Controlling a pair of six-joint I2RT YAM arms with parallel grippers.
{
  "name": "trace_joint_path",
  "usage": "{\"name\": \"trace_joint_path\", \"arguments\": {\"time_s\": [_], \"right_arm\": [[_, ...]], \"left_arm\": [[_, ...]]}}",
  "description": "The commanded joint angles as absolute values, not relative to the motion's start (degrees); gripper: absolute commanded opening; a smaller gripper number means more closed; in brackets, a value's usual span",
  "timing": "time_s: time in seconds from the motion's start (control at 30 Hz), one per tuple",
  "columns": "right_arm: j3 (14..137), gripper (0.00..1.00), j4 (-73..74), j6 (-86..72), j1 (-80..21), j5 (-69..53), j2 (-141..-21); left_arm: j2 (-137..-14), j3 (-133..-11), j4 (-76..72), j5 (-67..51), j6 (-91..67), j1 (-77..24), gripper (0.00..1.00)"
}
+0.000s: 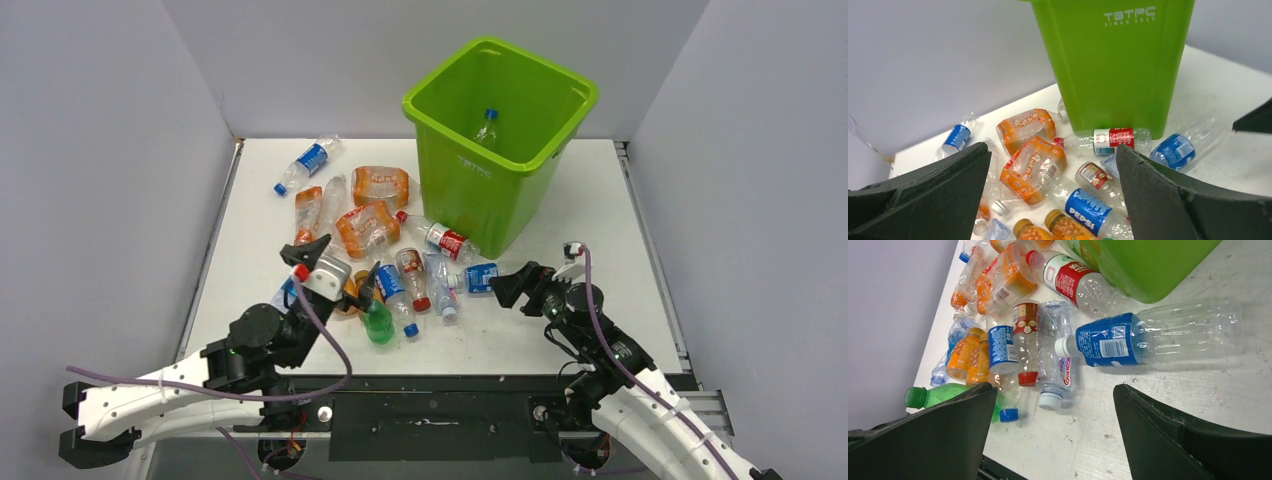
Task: Put the plastic bottles in the bin
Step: Pick up the plastic bottle at the center of the board.
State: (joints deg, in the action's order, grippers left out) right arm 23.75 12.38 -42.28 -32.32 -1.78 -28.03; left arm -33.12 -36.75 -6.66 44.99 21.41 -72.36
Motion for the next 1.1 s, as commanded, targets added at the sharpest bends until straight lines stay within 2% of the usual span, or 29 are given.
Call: {"name": "trace_joint_path", "arguments": {"time_s": [0.0, 0.2, 0.4, 0.73, 0.93, 1.07], "right_arm": [[23.6, 0.9, 12.4, -45.4, -32.3, 1.9, -27.9], [21.9, 0.9, 16.8, -53.4, -32.4, 11.1, -30.5], [16.9, 0.9, 12.2, -62.7, -32.3, 15.6, -28.7], [14.9, 0.9, 8.9, -73.4, -30.2, 27.1, -34.3], [12.9, 0.9, 1.8, -75.6, -22.7, 21.4, -40.1], [13.5, 0.9, -3.7, -76.0, -21.3, 19.0, -46.8]], "left_arm": [[-31.3, -40.6, 7.7, 48.6, 4.5, -71.6, 0.96], [-29.5, -38.6, 7.8, 46.1, 0.9, -70.3, 0.96], [-30.8, -37.8, 7.0, 43.7, 1.0, -69.4, 0.96], [-31.8, -37.9, 7.3, 41.5, 1.1, -69.4, 0.96], [-31.6, -37.6, 7.1, 41.3, 1.7, -69.4, 0.96], [-32.3, -37.7, 7.3, 40.8, 1.8, -69.4, 0.96]]}}
